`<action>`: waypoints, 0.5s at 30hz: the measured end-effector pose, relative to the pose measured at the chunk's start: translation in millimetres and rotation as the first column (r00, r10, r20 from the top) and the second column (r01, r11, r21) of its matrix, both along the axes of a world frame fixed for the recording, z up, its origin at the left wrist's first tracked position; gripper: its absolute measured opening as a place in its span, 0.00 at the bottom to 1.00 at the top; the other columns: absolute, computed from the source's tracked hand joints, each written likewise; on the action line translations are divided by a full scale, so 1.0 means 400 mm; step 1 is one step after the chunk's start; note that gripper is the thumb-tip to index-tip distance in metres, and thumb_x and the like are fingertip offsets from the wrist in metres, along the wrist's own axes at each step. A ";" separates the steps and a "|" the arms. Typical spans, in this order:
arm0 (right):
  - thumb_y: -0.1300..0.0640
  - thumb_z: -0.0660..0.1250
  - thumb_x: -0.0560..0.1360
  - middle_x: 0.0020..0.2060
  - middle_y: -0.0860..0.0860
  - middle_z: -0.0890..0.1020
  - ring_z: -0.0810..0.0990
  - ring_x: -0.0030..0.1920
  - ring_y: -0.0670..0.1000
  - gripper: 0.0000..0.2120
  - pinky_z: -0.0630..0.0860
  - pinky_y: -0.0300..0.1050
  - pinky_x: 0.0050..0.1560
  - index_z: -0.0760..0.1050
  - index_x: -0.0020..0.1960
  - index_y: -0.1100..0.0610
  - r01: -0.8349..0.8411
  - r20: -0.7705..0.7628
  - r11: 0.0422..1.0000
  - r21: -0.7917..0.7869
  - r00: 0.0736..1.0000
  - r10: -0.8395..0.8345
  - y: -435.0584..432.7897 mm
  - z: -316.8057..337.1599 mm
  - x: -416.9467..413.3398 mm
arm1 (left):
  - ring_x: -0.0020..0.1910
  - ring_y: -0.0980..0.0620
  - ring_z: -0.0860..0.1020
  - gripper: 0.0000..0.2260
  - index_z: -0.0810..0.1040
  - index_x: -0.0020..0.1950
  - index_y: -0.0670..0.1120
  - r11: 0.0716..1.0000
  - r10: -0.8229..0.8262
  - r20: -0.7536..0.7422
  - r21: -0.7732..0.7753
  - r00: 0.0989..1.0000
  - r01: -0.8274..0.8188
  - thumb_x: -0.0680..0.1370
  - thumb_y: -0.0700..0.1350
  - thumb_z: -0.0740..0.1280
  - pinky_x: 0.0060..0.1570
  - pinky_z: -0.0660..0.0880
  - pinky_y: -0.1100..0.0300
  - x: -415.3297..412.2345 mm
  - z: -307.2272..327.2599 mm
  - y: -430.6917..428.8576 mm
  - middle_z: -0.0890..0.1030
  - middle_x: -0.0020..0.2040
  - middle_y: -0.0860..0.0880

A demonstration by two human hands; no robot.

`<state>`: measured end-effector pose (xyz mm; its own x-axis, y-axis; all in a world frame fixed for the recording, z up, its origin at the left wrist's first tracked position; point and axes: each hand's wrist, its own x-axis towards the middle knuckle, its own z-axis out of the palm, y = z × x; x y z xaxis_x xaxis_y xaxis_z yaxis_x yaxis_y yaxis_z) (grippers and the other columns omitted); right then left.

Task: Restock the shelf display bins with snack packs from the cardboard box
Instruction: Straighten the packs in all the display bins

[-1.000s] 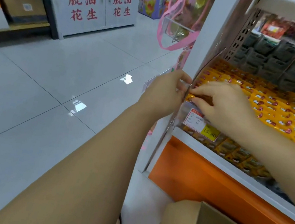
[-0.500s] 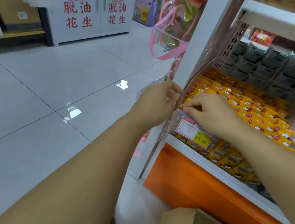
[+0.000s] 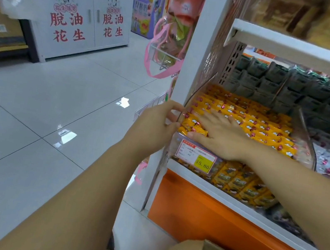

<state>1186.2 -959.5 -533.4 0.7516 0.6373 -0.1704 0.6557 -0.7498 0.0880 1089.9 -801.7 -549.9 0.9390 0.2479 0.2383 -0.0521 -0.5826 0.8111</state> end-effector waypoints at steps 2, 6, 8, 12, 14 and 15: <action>0.34 0.44 0.77 0.78 0.48 0.45 0.41 0.77 0.50 0.32 0.40 0.57 0.75 0.41 0.77 0.44 -0.020 0.003 1.000 0.012 1.000 0.020 -0.006 0.001 0.006 | 0.42 0.59 0.77 0.11 0.73 0.61 0.55 1.000 0.007 -0.001 0.010 1.000 -0.007 0.80 0.44 0.64 0.35 0.68 0.69 0.004 0.000 -0.002 0.76 0.46 0.57; 0.36 0.51 0.78 0.78 0.49 0.51 0.49 0.77 0.52 0.31 0.49 0.57 0.75 0.50 0.77 0.45 -0.001 0.021 0.987 0.163 1.000 -0.002 0.006 -0.005 0.024 | 0.42 0.60 0.77 0.10 0.75 0.60 0.53 0.999 0.035 -0.017 0.013 0.999 -0.035 0.80 0.43 0.64 0.35 0.68 0.71 0.008 -0.002 0.002 0.78 0.50 0.55; 0.40 0.55 0.78 0.76 0.50 0.57 0.55 0.76 0.52 0.29 0.55 0.54 0.74 0.55 0.76 0.48 0.011 -0.048 0.929 0.369 0.999 0.007 0.004 0.010 0.015 | 0.44 0.58 0.77 0.10 0.76 0.60 0.52 0.998 0.055 -0.010 0.033 0.998 -0.055 0.80 0.42 0.63 0.37 0.68 0.71 0.006 -0.002 -0.001 0.78 0.52 0.53; 0.43 0.51 0.81 0.77 0.48 0.55 0.51 0.77 0.51 0.26 0.49 0.54 0.75 0.52 0.77 0.46 0.144 -0.066 0.899 0.413 0.990 -0.128 -0.063 0.055 -0.025 | 0.49 0.56 0.74 0.10 0.79 0.59 0.50 0.965 0.084 0.118 0.238 0.989 -0.111 0.81 0.43 0.62 0.49 0.70 0.64 0.010 0.011 -0.026 0.75 0.56 0.51; 0.40 0.46 0.80 0.78 0.48 0.47 0.45 0.77 0.52 0.28 0.44 0.59 0.75 0.44 0.77 0.44 0.244 0.003 0.960 0.134 0.969 -0.247 -0.116 0.049 -0.044 | 0.53 0.54 0.74 0.11 0.79 0.60 0.48 0.956 -0.016 0.156 0.290 0.988 -0.031 0.81 0.42 0.60 0.51 0.70 0.64 0.012 0.016 -0.054 0.76 0.58 0.50; 0.37 0.44 0.80 0.78 0.48 0.43 0.43 0.77 0.52 0.29 0.43 0.61 0.75 0.41 0.77 0.44 0.297 -0.001 0.954 0.046 0.955 -0.298 -0.138 0.037 -0.058 | 0.56 0.52 0.75 0.12 0.79 0.62 0.47 0.943 -0.093 0.146 0.329 0.985 0.040 0.81 0.42 0.60 0.54 0.70 0.62 0.015 0.014 -0.072 0.76 0.60 0.49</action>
